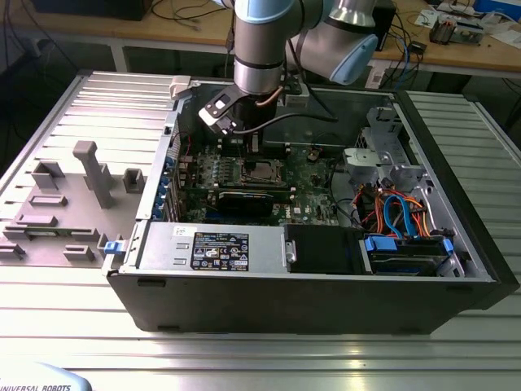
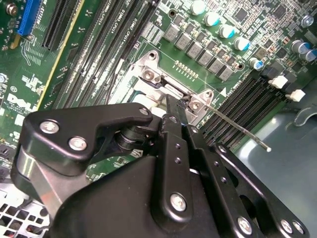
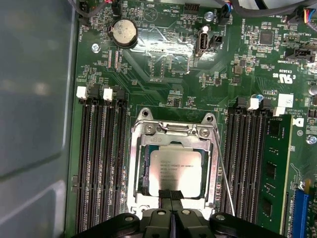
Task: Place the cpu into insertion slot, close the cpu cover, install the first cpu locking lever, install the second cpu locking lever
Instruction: 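Close the cpu cover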
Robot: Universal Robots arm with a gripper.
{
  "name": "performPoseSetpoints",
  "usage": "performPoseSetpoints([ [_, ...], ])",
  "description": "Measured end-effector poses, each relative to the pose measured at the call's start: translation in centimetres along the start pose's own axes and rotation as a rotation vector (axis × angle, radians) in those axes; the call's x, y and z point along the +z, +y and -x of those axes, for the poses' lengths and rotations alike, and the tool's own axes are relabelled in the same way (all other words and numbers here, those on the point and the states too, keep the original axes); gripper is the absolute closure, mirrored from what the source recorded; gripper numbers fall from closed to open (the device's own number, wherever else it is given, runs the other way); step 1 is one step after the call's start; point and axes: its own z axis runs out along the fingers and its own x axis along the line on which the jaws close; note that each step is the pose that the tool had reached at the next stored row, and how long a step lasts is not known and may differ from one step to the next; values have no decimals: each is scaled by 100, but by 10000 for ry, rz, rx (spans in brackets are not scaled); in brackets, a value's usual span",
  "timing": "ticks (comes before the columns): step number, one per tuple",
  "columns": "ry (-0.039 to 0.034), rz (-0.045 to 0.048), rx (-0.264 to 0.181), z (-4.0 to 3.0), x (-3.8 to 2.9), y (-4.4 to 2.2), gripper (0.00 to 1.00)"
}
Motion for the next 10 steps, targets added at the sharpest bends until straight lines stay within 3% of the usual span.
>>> performPoseSetpoints([
  [10, 0, 0, -19, -1, 2, 0, 89],
])
